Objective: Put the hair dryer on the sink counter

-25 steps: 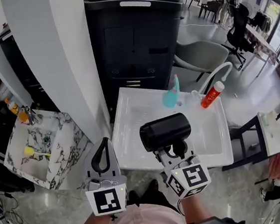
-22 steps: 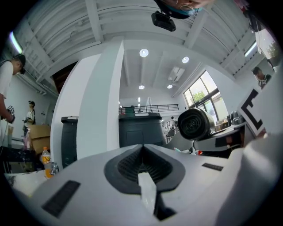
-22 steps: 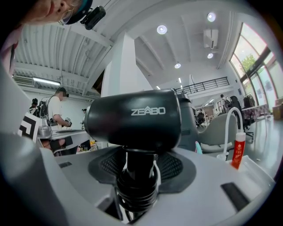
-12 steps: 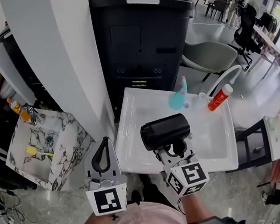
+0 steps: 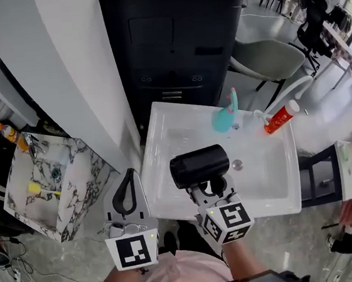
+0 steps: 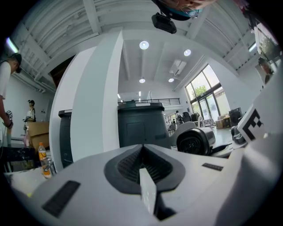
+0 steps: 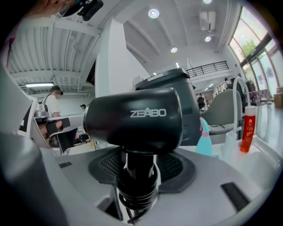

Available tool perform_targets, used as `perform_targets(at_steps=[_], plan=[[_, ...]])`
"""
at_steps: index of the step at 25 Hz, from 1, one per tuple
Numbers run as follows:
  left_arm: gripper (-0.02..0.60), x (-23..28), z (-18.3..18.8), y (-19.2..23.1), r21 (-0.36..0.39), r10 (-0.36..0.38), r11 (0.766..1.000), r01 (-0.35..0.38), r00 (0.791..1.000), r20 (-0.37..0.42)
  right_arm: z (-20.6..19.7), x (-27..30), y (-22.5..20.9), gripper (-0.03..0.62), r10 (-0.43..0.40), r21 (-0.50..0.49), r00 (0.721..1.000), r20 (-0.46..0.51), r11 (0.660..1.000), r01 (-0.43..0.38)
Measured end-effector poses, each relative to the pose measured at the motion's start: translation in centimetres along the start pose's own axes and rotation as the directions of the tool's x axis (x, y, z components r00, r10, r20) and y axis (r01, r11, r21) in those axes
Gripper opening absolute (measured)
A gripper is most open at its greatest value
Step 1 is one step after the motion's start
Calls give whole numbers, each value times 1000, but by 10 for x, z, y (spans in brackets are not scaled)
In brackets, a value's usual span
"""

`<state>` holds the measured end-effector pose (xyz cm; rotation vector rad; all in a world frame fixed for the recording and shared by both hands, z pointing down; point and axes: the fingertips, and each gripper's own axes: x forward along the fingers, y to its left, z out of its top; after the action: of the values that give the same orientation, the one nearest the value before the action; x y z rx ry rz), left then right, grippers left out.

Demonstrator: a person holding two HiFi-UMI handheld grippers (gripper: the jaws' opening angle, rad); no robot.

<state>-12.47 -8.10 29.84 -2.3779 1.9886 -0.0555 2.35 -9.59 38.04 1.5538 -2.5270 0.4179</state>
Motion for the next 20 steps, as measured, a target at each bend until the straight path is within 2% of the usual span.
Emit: perform_targets(at_steps=[14,20], plan=[[11,31,-43,5,3,23,1000,-23,993,-114,-73,37,-24,218,19,144,987,-161,990,5],[11,40,-54,8,5,33,999,-33,989,-143,-86,51,-32,218,23,189,981,-191,982,14]])
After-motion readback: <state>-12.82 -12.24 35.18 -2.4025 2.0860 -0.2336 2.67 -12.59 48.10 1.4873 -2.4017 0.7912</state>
